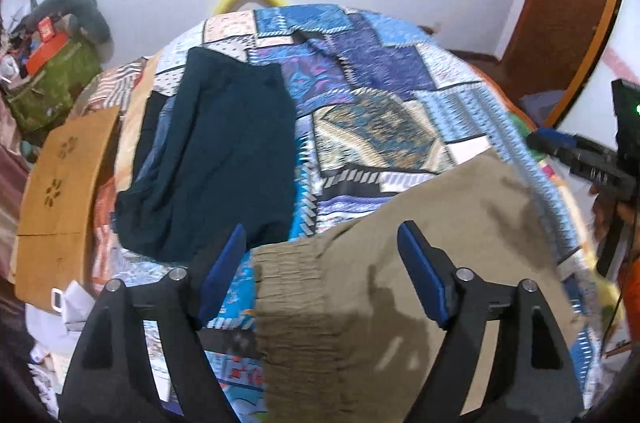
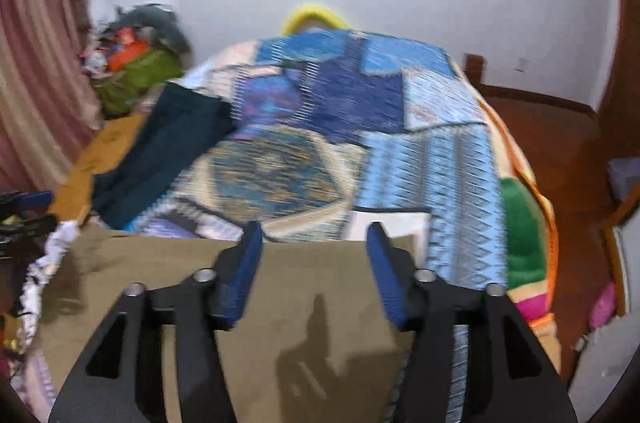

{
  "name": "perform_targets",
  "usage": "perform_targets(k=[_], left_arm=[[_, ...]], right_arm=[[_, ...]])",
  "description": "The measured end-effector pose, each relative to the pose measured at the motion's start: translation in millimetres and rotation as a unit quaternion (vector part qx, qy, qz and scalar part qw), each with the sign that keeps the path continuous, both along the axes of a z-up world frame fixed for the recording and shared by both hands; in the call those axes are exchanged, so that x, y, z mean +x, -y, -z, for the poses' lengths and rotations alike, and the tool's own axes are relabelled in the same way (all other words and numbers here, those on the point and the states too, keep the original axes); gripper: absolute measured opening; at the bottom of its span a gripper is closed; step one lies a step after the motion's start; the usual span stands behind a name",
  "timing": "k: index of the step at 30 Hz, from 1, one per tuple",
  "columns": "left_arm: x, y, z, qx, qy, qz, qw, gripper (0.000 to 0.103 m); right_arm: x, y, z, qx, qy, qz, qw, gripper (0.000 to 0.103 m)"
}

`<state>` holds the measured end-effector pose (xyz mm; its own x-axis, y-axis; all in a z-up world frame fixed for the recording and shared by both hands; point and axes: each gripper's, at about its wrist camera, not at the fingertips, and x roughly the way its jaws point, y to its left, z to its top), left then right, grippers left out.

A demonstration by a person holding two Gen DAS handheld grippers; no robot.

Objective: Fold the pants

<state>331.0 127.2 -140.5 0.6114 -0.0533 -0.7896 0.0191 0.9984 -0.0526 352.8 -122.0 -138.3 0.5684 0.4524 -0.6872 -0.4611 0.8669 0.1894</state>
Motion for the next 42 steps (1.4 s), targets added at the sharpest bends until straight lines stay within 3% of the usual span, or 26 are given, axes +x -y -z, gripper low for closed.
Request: perform_targets(k=[4, 9, 14, 17, 19, 23, 42], left_arm=[[0, 10, 3, 0.004, -0.006, 0.009, 0.9999, 0.086], [4, 19, 29, 0.001, -0.052, 0.025, 0.9983, 0.09], [6, 28, 63, 0.019, -0.105, 0.045, 0.9933, 0.09], [-2, 37, 79, 0.053, -0.119, 0.064, 0.9894, 0.092], [-12, 43, 83, 0.083, -0.107, 0.075, 0.988, 0.096], [-31, 46, 80, 0.096, -0.089, 0.083, 0.988, 0.096], [-89, 26, 66, 0.054, -0.074, 0.024, 0.9955, 0.097]], right_arm=[[-20, -31, -8, 0.026, -0.001, -0.048, 0.999, 0.061], [-37, -67, 9, 0.032, -0.042, -0.105, 0.993, 0.068], [-46, -98, 48, -0.011, -0.097, -0.146, 0.984, 0.068], [-53, -105, 73, -0.046, -0.136, -0.167, 0.976, 0.068], [-55, -100, 81, -0.042, -0.144, -0.159, 0.976, 0.07], [-60, -83, 83, -0.017, -0.158, -0.138, 0.977, 0.072], [-129, 0, 76, -0.005, -0.142, -0.046, 0.989, 0.076]])
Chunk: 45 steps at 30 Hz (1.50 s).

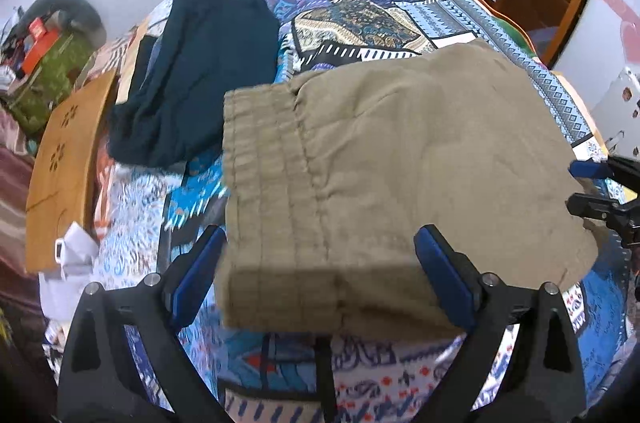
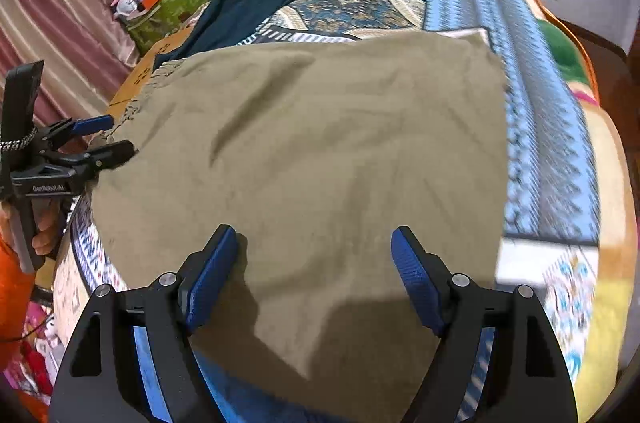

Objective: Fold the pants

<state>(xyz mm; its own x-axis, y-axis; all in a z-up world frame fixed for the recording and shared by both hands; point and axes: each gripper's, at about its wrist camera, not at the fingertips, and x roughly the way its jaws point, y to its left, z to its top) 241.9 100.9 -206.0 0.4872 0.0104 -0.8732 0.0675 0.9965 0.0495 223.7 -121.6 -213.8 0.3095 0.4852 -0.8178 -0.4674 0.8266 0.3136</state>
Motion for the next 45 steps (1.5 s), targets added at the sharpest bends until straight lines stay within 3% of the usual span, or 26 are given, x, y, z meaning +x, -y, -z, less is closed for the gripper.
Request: perform_targets(k=[6, 13, 19, 22, 26, 36, 45], left_arm=[[-15, -13, -5, -0.04, 0.004, -0.034, 0.9986, 0.097], [-34, -21, -18, -0.042, 0.016, -0.061, 0.9972, 0.096], [-56, -37, -36, -0.086, 0.039, -0.099, 0.9906, 0.096], [-62, -43, -34, -0.126, 0.029, -0.113, 0.9851, 0.096], [-64, -33, -22, -0.158, 0.005, -0.097, 0.9827, 0.096], [-51, -13, 0, -0.221, -0.025, -0.063, 0.973, 0.095], [-16, -22, 18, -0.273, -0.035, -0.08, 0.9581, 0.101]], right_arm=[[-20, 25, 5, -0.013, 0.003, 0.027, 1.0, 0.076], [-25, 34, -7, -0.022, 0.015, 0.042, 0.999, 0.076], [-29, 26, -46, -0.001, 0.082, 0.046, 0.996, 0.077], [-28, 15, -63, 0.015, 0.12, 0.048, 0.991, 0.077], [-25, -6, -65, 0.02, 0.146, 0.038, 0.988, 0.077], [-13, -50, -11, -0.023, 0.11, 0.007, 0.994, 0.076], [-8, -45, 1, 0.004, 0.069, 0.003, 0.998, 0.076]])
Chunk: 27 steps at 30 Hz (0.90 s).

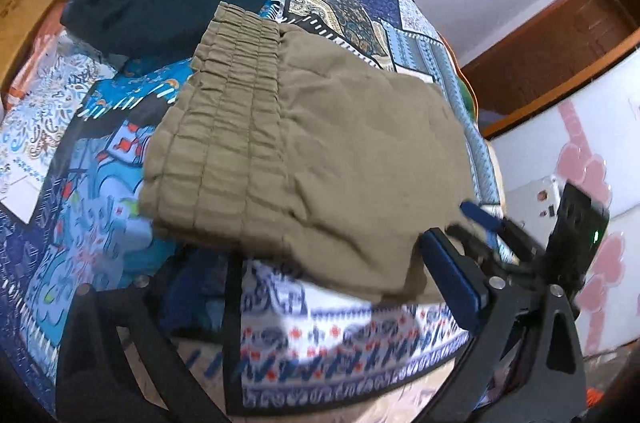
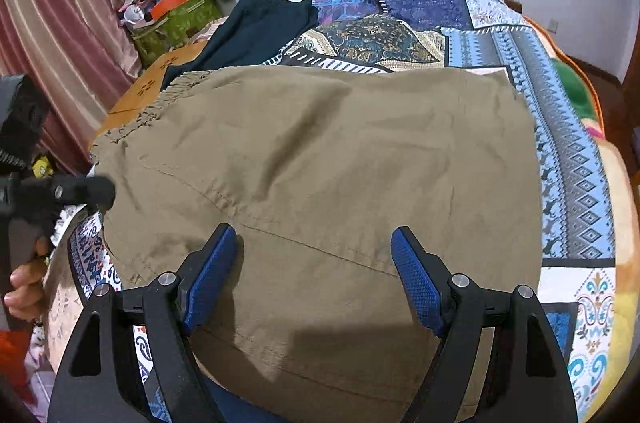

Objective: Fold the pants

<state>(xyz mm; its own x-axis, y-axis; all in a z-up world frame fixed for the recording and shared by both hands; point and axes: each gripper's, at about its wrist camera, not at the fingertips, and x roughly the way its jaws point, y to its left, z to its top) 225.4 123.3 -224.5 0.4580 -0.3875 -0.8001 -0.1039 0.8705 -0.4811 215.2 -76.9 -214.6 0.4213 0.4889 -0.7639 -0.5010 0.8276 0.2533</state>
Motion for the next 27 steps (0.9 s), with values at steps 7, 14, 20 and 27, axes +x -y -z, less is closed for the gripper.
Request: perform_targets(k=[7, 14, 20, 27], left_arm=[[24, -17, -3, 0.006, -0.008, -0.045, 0.9989, 0.071], [11, -28, -21, 0.057, 0.028, -0.079, 0.9949, 0.039], [-15, -17, -58, 0.2, 0.086, -0.094, 0.9714, 0.037], [-33, 17, -92, 0.38, 0.151, -0.083, 0.9088, 0.037]], right_arm=[[-1, 1, 0, 0.005, -0.005, 0.0, 1.0, 0.076], [-5, 8, -2, 0.014, -0.005, 0.004, 1.0, 0.077], [-13, 27, -1, 0.029, -0.016, 0.021, 0.999, 0.077], [-25, 48, 2, 0.02, -0.016, 0.032, 0.999, 0.077]])
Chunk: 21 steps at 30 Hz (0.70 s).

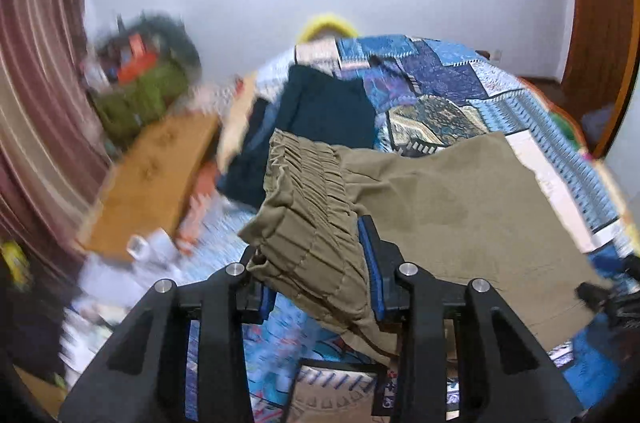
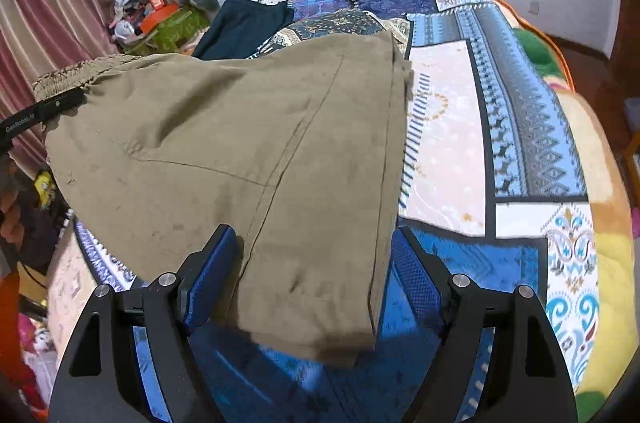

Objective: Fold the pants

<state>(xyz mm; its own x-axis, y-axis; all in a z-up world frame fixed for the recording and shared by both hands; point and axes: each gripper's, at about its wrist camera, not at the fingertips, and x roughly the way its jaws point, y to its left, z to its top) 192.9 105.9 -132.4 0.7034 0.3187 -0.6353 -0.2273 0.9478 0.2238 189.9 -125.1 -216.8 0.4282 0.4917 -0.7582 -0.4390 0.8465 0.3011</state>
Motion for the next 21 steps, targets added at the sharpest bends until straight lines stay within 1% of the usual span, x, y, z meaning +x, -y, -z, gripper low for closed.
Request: perform_targets(k=[2, 3, 5, 6, 9, 12, 15, 19, 21], left_arm=[[0, 20, -4, 0.052, 0.016, 0.006, 0.9985, 0.037], [2, 28, -5, 0.07, 0.021, 0.01, 0.9973, 0.037], [4, 43, -9, 0.09, 0.034, 0.021, 0.9952, 0.036], [5, 48, -12, 0.089, 0.038, 0.026, 0.995, 0.035], [11, 59, -25, 0.067, 0.047, 0.048, 0.9955, 0.034], [17, 67, -37, 0.027, 0.051, 0.073, 0.9957, 0.032], [21, 79, -45, -0.005, 0.052, 0.098, 0.9939, 0.031], [26, 96, -54, -0.06, 0.043, 0.145, 0.9866, 0.03], [28, 105, -56, -0.08, 0.036, 0.165, 0.9824, 0.03]], right_arm=[[-1, 0, 0, -0.002, 0.0, 0.004, 1.0, 0.077], [-2, -2, 1, -0.006, 0.002, 0.004, 1.0, 0.077], [-4, -4, 1, -0.01, 0.007, 0.005, 1.0, 0.077], [-4, -4, 1, -0.01, 0.007, 0.006, 1.0, 0.077], [-3, -2, 2, -0.006, 0.003, 0.007, 1.0, 0.077], [-4, -1, 3, -0.004, 0.003, 0.009, 1.0, 0.077], [-5, -1, 3, 0.0, 0.001, 0.011, 1.0, 0.077], [-5, -1, 3, 0.002, 0.001, 0.011, 1.0, 0.077], [-5, -1, 4, 0.005, 0.0, 0.011, 1.0, 0.077]])
